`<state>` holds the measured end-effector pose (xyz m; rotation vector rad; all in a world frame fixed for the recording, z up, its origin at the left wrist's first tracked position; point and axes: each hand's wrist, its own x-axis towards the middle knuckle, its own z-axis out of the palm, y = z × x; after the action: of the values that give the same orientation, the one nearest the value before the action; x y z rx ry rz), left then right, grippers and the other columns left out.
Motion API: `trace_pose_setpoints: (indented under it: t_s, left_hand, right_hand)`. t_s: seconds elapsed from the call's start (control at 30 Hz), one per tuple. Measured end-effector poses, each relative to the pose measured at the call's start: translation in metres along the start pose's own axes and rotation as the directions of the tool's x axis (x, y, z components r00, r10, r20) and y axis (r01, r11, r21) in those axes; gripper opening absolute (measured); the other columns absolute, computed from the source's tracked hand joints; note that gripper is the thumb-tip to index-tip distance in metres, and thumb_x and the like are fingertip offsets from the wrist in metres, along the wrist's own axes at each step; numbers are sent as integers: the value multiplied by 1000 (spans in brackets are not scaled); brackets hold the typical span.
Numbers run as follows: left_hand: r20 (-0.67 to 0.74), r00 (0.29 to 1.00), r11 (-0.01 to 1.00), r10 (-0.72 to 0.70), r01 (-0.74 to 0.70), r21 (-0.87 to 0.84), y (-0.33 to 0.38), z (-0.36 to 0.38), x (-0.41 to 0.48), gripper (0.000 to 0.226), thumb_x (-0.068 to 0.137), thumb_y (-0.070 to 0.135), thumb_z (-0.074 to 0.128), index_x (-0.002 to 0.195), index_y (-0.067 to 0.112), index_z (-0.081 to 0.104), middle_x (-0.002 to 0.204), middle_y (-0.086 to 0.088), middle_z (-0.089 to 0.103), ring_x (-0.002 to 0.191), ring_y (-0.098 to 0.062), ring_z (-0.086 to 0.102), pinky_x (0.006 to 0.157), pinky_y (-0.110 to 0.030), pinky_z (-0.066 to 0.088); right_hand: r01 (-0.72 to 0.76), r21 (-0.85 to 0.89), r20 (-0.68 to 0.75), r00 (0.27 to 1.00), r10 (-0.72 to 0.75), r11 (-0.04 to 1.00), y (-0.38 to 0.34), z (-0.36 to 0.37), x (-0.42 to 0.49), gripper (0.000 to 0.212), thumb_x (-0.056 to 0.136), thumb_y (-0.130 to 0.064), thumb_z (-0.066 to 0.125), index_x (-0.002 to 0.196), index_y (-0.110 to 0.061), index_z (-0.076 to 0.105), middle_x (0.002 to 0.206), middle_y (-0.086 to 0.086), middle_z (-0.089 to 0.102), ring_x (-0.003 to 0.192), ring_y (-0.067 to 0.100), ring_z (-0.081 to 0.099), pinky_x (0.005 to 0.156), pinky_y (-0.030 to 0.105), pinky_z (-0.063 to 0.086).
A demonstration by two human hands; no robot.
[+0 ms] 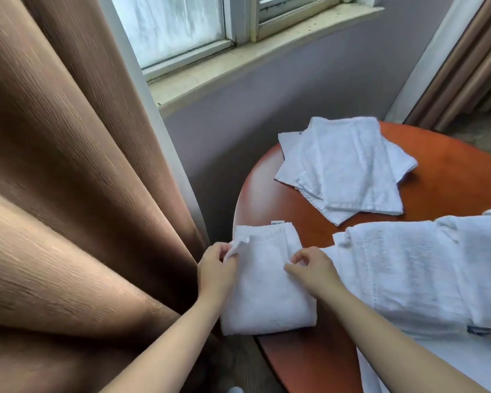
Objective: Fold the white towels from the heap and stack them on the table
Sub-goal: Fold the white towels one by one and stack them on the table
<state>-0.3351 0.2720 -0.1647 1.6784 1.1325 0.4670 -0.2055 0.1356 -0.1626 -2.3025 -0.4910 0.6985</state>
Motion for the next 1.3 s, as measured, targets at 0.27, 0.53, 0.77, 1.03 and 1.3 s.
trace_pose_setpoints:
  t_s: [0.27,0.53,0.77,1.03,1.3]
  left_hand:
    - [89,990,983,-108,93,160,-4,21,31,30,88,36,62,109,17,52,106,1,58,99,-17,54,80,-29,47]
    - [333,820,801,-465,550,-236,-20,8,-11,41,85,33,70,115,7,61,104,-9,70,92,-29,68,71,-35,55]
    - [671,733,880,-115,388,-274,38,-19,-16,49,62,18,71,110,12,67,103,-15,71,89,-30,69,71,-36,56]
    - [887,436,981,-149,180,77,138,23,-27,41,56,8,67,97,10,68,86,-15,73,71,-28,71,67,-33,58]
    - [924,334,973,-188,-67,222,159,108,-69,61,43,45,83,100,22,74,105,-6,73,95,-24,69,93,-45,54]
  right_hand:
    - [-123,77,-156,979,134,989,16,6,19,23,90,-34,60,93,-13,50,96,2,58,92,24,56,77,35,45]
    - [-487,501,387,865,319,715,13,0,-8,46,76,-26,78,113,-3,65,102,10,73,89,23,69,68,30,53]
    - [-367,800,431,902,-27,475,8,-41,-57,59,63,-12,73,120,-2,62,116,19,68,108,32,65,91,42,54]
    - [-261,927,266,964,18,270,32,-117,-109,44,60,-9,74,104,-6,73,113,19,69,100,31,68,83,41,58]
    - [94,986,-38,933,357,-139,106,-123,-179,32,78,-6,58,108,-3,70,109,18,70,91,28,71,69,37,60]
